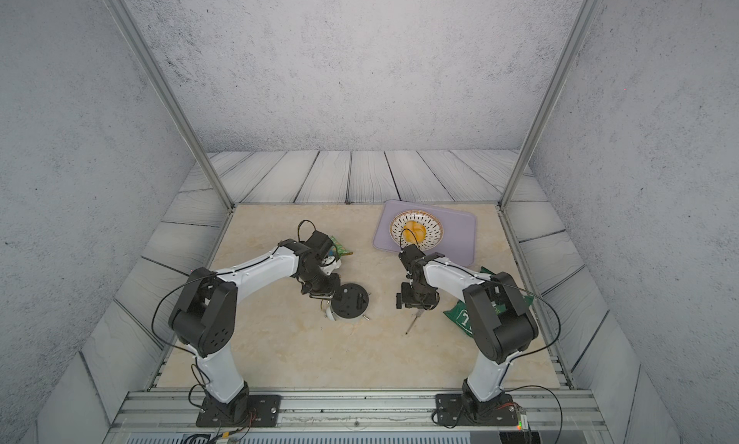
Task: Remove the battery from the alarm
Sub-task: Adjust the screwdriver at the center of the board, then pick up the cover from the center of the board.
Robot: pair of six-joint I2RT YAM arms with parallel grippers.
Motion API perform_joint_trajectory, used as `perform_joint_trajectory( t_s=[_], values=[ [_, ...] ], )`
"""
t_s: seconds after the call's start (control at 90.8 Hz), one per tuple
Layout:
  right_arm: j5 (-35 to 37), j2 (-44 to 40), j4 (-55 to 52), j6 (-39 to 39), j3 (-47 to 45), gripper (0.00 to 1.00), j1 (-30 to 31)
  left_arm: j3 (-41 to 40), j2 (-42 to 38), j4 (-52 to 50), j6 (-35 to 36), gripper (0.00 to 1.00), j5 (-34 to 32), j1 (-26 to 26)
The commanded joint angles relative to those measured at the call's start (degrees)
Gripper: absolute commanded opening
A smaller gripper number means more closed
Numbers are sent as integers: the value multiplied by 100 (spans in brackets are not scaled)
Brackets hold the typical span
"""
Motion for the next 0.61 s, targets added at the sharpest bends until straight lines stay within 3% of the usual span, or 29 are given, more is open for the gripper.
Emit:
perform_joint_trajectory(
  t_s=[0.0,0.352,0.594],
  values=[
    [167,147,-253,-217,271,33,-5,256,203,-383,288,41,-170,4],
    [-712,340,-249,-287,674,26,51,-122,-841,-308,-22,60,-224,29],
    [-628,787,-568,-198,967,24,134,-187,-1023,-228,-100,61,-97,57]
  ],
)
